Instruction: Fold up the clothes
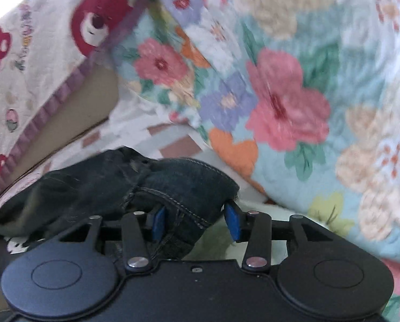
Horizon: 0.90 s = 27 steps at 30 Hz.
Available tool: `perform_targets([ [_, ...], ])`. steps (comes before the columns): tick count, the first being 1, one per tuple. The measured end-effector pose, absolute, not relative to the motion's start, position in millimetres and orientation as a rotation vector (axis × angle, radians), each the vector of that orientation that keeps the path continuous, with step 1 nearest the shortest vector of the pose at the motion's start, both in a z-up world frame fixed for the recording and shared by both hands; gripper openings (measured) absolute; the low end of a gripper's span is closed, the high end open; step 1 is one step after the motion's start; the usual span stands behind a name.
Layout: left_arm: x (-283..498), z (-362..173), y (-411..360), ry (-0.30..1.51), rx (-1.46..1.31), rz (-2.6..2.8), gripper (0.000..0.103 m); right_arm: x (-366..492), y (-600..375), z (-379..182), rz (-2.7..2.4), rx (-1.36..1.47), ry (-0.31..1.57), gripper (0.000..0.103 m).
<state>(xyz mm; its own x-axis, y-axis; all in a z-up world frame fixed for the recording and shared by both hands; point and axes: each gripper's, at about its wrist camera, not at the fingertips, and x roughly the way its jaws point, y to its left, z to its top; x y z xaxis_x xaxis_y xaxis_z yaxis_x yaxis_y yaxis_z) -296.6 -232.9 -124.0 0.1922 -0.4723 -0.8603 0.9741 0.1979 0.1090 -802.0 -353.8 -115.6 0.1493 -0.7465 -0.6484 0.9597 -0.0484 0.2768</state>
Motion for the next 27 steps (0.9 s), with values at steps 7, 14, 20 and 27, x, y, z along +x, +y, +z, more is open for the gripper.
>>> perform_targets([
  [7,-307.2,-93.9,-220.5,0.682,0.853,-1.190,0.047,-794.8,-348.3,-64.7,-1.265,0.766,0.219,0.055],
  [14,-321.5,-95.3,-184.7,0.725,0.821,-1.210,0.048,-693.4,-395.3,-62.8,-0.788,0.851,0.251,0.054],
  [20,-319.3,-116.3,-187.7,0.801,0.785,-1.229,0.048,-599.7,-437.7,-88.0,-0.742,0.614,0.456,0.002],
  [27,-302.5,-124.2,-215.0,0.614,0.910,-1.260,0.049,-603.7,-439.9,-88.5,-0.847,0.526,0.487,0.002],
])
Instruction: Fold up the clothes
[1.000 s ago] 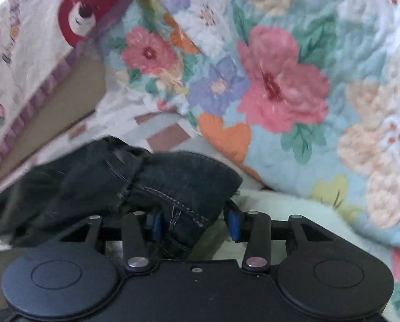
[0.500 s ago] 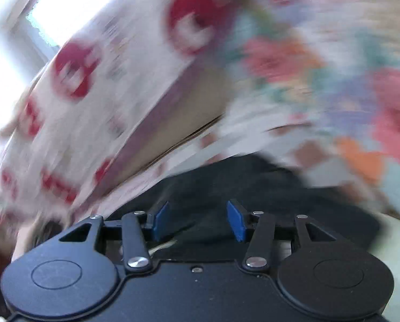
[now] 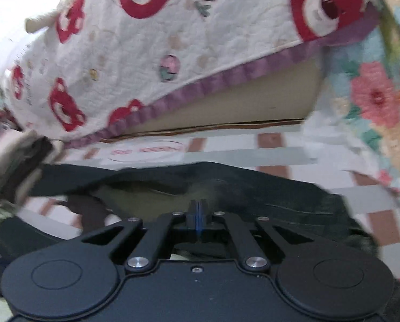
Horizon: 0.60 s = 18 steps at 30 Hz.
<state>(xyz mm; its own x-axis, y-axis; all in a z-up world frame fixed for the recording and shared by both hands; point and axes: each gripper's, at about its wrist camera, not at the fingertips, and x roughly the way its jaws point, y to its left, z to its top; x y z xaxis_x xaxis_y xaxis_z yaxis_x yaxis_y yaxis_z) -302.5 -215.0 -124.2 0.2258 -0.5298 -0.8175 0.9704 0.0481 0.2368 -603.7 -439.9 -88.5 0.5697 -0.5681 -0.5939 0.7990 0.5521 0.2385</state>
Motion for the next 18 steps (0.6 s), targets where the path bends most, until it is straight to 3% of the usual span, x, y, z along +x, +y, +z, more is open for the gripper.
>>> perform_targets([
  [4,-293.9,-97.8,-218.1,0.372,1.138,-1.305,0.051,-652.6,-432.9,-81.1,-0.979,0.526,0.519,0.002],
  [8,-263.7,-46.6,-233.4,0.366,1.166,-1.317,0.057,-681.0,-428.4,-79.1,-0.991,0.600,0.531,0.004],
  [11,-254.8,-32.9,-256.6,0.309,1.241,-1.261,0.080,-657.4,-449.8,-80.1,-0.928,0.547,0.624,0.010],
  [12,-253.5,-34.3,-264.1,0.283,1.279,-1.232,0.082,-645.5,-460.1,-79.7,-0.913,0.524,0.664,0.022],
  [16,-248.5,-57.8,-288.7,0.316,1.381,-1.153,0.080,-608.3,-508.4,-69.6,-0.905,0.527,0.759,0.032],
  [18,-249.3,-68.6,-294.7,0.318,1.367,-1.213,0.080,-600.7,-529.4,-64.8,-0.909,0.561,0.764,0.046],
])
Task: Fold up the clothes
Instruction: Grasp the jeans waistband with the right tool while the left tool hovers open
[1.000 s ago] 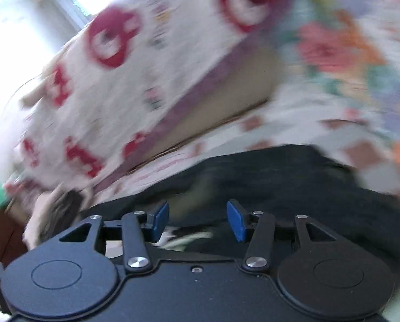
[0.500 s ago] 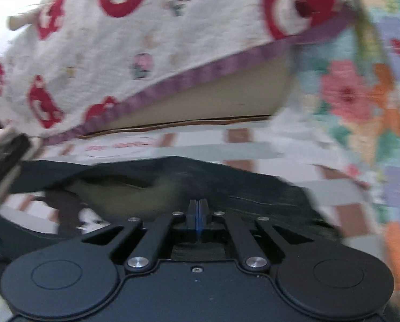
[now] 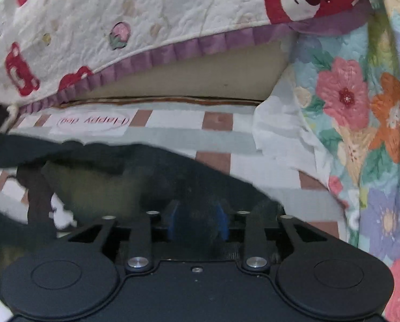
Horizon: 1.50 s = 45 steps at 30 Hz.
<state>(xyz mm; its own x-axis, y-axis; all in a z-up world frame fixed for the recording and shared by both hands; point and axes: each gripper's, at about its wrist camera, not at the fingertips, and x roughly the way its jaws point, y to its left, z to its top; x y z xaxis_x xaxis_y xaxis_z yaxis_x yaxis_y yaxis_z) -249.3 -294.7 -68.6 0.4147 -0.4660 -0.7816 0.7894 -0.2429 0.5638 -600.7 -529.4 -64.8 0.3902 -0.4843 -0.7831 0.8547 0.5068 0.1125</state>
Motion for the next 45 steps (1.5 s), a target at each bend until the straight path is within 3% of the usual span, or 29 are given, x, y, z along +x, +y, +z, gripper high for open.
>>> perform_targets([
  [5,-238.1,-118.9,-298.4,0.153,1.235,-1.254,0.082,-608.9,-575.0,-94.9,-0.949,0.692,0.801,0.047],
  [9,-224.6,-182.3,-311.7,0.189,1.373,-1.241,0.080,-629.6,-600.1,-135.6,-1.048,0.866,0.819,0.047],
  [15,-219.2,-178.9,-338.5,-0.037,1.248,-1.355,0.080,-668.6,-588.4,-156.1,-1.084,0.989,0.764,0.047],
  [19,-207.0,-158.3,-381.9,0.053,1.050,-1.397,0.080,-707.6,-571.9,-170.7,-1.076,1.148,0.578,0.049],
  [22,-202.8,-156.0,-414.4,0.146,0.940,-1.425,0.080,-726.5,-564.6,-186.2,-1.105,1.240,0.446,0.056],
  [24,-209.0,-160.5,-429.8,0.192,0.935,-1.462,0.078,-730.7,-566.3,-196.7,-1.077,1.278,0.429,0.056],
  [25,-213.9,-166.6,-436.6,0.201,0.960,-1.471,0.070,-732.8,-567.1,-202.0,-1.063,1.297,0.420,0.056],
  [28,-224.8,-186.2,-450.6,0.211,0.981,-1.414,0.063,-731.2,-575.2,-217.5,-0.933,1.336,0.401,0.059],
  [32,-217.3,-201.6,-463.6,0.353,0.936,-1.384,0.064,-714.6,-585.9,-221.9,-0.895,1.276,0.429,0.063],
  [34,-214.1,-204.0,-462.4,0.362,0.923,-1.376,0.069,-702.4,-591.2,-223.0,-0.897,1.236,0.460,0.064],
  [35,-212.9,-205.5,-461.5,0.356,0.928,-1.375,0.070,-695.0,-593.1,-222.6,-0.904,1.201,0.482,0.062],
  [37,-211.4,-210.4,-460.1,0.349,0.955,-1.382,0.073,-676.8,-589.8,-215.2,-0.925,1.068,0.521,0.024],
  [38,-210.9,-213.5,-459.3,0.348,0.972,-1.388,0.073,-668.8,-586.3,-210.2,-0.928,1.026,0.526,0.018],
  [45,-206.7,-220.5,-448.4,0.348,0.944,-1.380,0.081,-674.0,-544.8,-164.5,-1.055,0.875,0.261,0.017],
])
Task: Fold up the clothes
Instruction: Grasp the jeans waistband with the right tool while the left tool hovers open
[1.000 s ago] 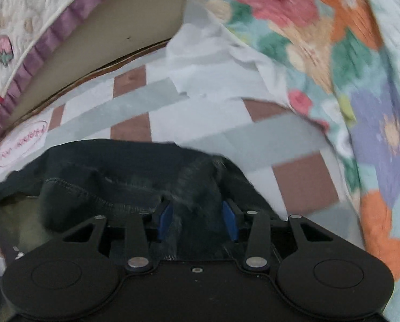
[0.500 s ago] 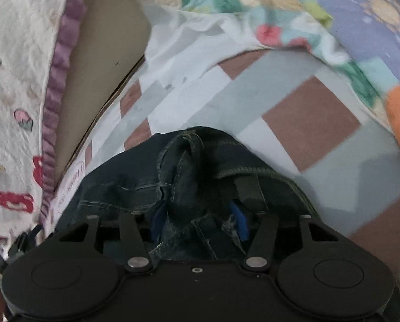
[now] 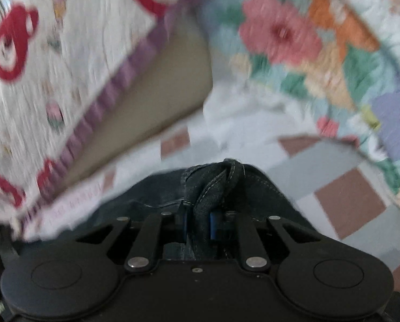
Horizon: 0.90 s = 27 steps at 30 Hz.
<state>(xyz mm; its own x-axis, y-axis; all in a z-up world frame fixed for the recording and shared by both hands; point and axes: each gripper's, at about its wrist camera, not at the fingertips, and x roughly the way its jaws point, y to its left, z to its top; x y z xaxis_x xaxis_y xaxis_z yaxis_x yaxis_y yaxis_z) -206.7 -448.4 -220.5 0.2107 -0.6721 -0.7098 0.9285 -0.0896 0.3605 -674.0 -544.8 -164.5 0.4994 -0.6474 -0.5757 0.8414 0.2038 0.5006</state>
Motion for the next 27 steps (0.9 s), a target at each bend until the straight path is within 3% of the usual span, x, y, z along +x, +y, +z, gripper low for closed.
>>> perform_targets([
  [2,-208.5,-219.7,-445.2,0.340,0.959,-1.400,0.077,-682.2,-541.3,-154.1,-1.081,0.858,0.205,0.017],
  [4,-210.7,-219.0,-441.9,0.333,0.966,-1.424,0.046,-684.7,-542.8,-145.3,-1.086,0.837,0.185,0.017],
  [5,-212.6,-219.7,-441.2,0.329,0.971,-1.435,0.035,-685.3,-543.9,-140.5,-1.087,0.824,0.175,0.017],
  [6,-214.5,-220.3,-440.6,0.321,0.977,-1.443,0.015,-685.9,-545.3,-135.2,-1.082,0.820,0.161,0.017],
  [7,-216.6,-220.5,-440.4,0.297,0.985,-1.435,0.009,-686.1,-546.0,-130.0,-1.078,0.819,0.148,0.017],
  [9,-217.7,-217.8,-440.2,0.264,0.978,-1.421,0.007,-682.1,-548.2,-121.2,-1.076,0.793,0.139,0.017],
  [17,-192.2,-186.6,-448.1,0.349,0.794,-1.459,0.011,-671.4,-593.2,-107.5,-1.138,0.731,0.224,0.017],
  [20,-189.4,-182.6,-443.5,0.409,0.737,-1.525,0.031,-667.1,-616.8,-120.5,-1.195,0.748,0.309,0.016],
  [21,-190.3,-182.8,-440.7,0.418,0.725,-1.542,0.047,-665.5,-623.5,-126.1,-1.213,0.758,0.335,0.016],
  [22,-191.5,-183.0,-437.9,0.420,0.716,-1.556,0.052,-663.6,-629.7,-131.4,-1.229,0.766,0.362,0.016],
  [27,-194.9,-185.9,-433.3,0.187,0.800,-1.465,0.066,-652.0,-646.6,-149.2,-1.262,0.768,0.494,0.015],
])
